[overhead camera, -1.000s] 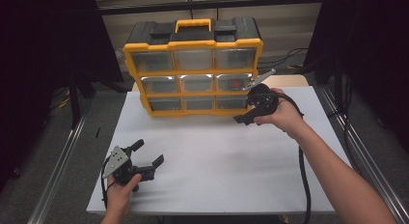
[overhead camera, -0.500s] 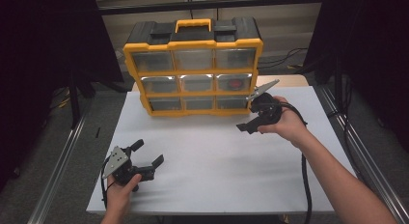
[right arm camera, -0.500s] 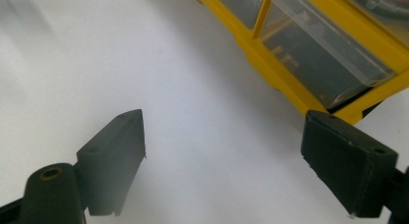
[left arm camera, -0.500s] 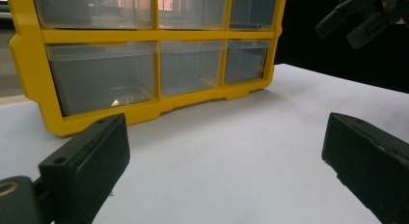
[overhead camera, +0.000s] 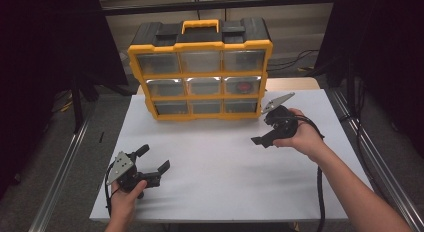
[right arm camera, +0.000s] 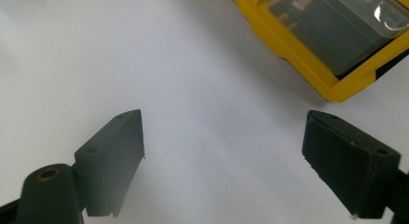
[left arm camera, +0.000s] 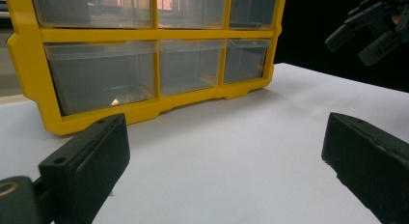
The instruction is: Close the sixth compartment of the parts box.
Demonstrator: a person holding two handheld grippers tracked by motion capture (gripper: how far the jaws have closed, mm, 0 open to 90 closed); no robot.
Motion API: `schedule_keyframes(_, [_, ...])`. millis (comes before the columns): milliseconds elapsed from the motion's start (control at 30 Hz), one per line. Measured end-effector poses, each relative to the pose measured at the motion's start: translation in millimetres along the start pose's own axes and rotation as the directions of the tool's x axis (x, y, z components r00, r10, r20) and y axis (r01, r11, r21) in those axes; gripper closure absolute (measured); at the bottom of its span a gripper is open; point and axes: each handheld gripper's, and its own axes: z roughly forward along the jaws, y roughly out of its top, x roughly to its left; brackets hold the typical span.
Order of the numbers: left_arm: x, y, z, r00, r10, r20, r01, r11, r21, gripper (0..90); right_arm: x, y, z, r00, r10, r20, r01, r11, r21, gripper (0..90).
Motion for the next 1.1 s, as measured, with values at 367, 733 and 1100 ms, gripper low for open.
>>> schedule_keyframes(367, [-0.8,-0.3,0.4,1.0,-0.005,0.001,0.005,1.0,-0.002,3.0,2.1,-17.1,1.2,1.0,0.006,-0.002,-0.006,1.0,0.027,14.3])
schedule_keyframes(733, [-1.1,-0.3,0.5,1.0,-0.006,0.0,0.006,1.0,-0.002,3.0,5.7,-35.8,0.6,0.9998,0.018,0.007,-0.018,1.0,-0.001,14.1])
schedule_keyframes(1100, [-0.6,0.2,-0.3,1.0,0.001,-0.007,-0.001,1.0,0.001,3.0,10.4,-54.5,0.0,0.9987,0.049,0.013,-0.049,0.998,-0.051,13.8])
